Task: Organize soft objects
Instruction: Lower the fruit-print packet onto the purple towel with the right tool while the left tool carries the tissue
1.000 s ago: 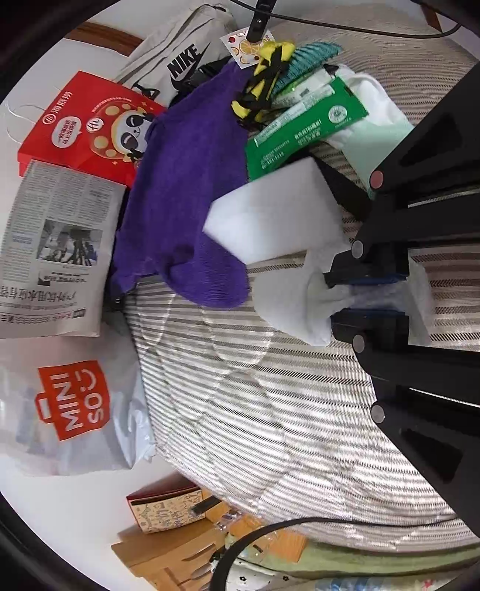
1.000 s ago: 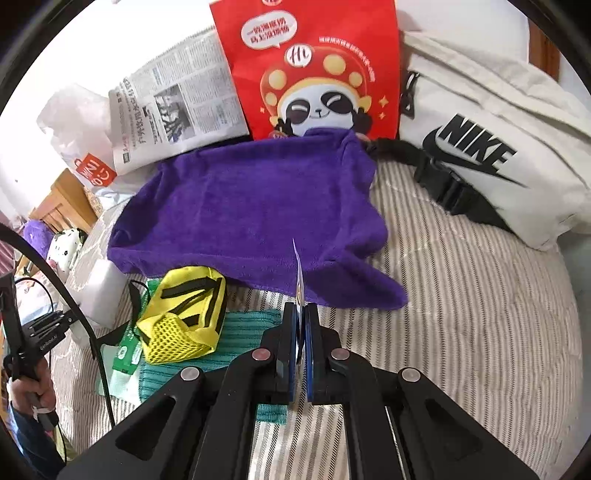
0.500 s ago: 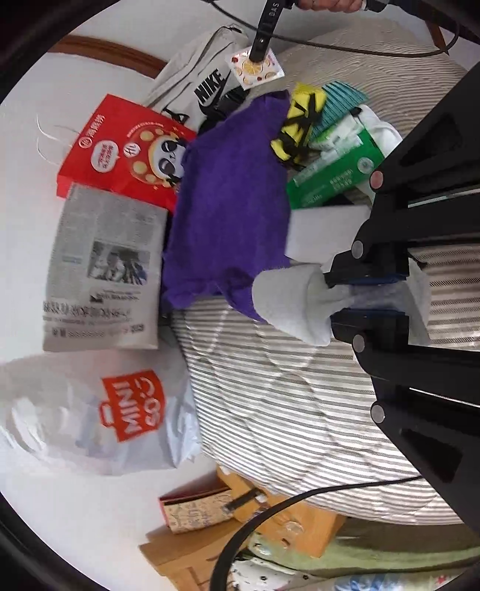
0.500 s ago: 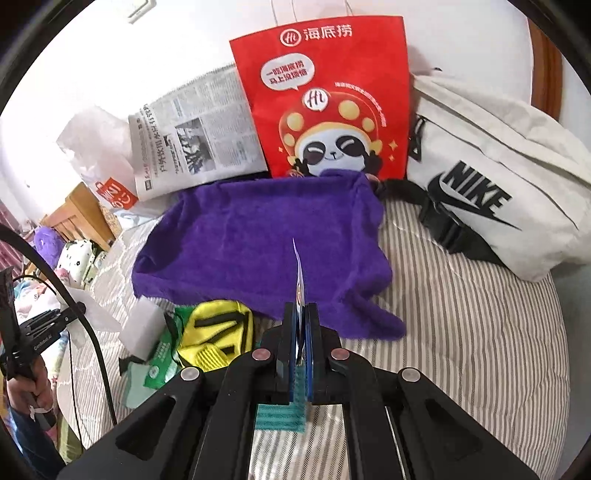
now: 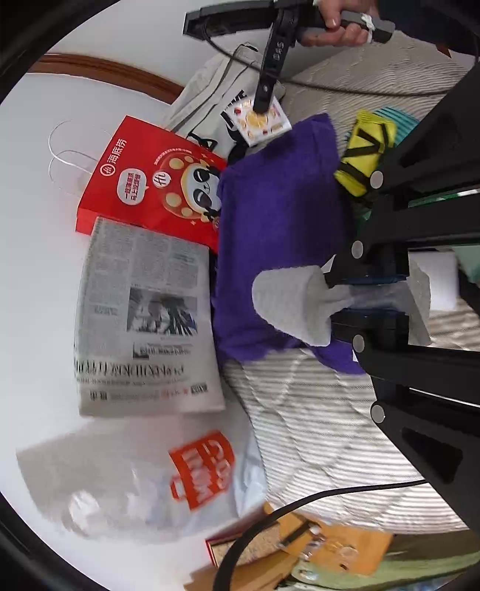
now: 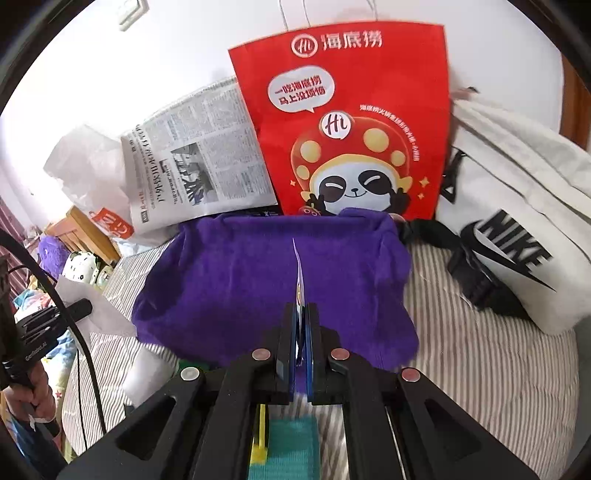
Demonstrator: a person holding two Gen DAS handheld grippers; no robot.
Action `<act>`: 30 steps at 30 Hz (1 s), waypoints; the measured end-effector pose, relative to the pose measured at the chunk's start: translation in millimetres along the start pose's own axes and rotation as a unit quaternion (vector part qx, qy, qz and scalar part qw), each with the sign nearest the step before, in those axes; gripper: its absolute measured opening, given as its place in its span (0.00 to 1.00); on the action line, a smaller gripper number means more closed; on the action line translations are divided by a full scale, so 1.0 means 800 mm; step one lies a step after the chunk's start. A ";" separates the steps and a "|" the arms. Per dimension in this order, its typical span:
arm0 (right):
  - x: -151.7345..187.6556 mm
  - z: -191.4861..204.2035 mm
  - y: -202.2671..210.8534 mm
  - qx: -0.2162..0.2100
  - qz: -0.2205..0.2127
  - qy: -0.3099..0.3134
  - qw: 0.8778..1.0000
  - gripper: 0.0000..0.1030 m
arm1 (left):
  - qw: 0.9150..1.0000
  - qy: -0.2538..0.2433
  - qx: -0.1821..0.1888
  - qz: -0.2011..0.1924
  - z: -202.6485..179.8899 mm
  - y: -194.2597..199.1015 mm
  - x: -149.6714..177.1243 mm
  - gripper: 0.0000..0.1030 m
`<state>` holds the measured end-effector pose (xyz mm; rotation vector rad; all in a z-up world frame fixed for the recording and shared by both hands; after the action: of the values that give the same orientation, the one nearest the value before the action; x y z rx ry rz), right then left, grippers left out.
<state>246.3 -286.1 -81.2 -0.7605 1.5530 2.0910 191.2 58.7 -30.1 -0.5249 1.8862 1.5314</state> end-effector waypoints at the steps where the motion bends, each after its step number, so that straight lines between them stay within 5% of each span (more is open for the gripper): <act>1: -0.004 -0.001 -0.008 0.000 0.002 -0.001 1.000 0.04 | 1.000 0.002 0.001 -0.002 -0.002 -0.005 -0.005 0.10; 14: -0.056 -0.030 -0.136 -0.030 0.041 -0.051 0.997 0.04 | 1.000 0.017 0.021 0.013 -0.001 -0.070 -0.039 0.10; 30: -0.049 -0.047 -0.166 0.074 0.061 -0.005 0.995 0.22 | 0.999 0.001 0.030 0.030 -0.013 -0.156 -0.072 0.10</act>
<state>365.7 -284.5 -161.0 -0.6161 1.7678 2.0314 312.2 13.5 -77.5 -0.4463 1.9593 1.5075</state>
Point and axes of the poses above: each gripper's, at about its wrist camera, not at the fingertips, and y roughly against the way its jaws point, z to its left, x to its underside, the point moved 2 cm from there along -y, roughly the way its jaws point, and after that the axes turned 2 degrees about -y, right-handed, at the moved point
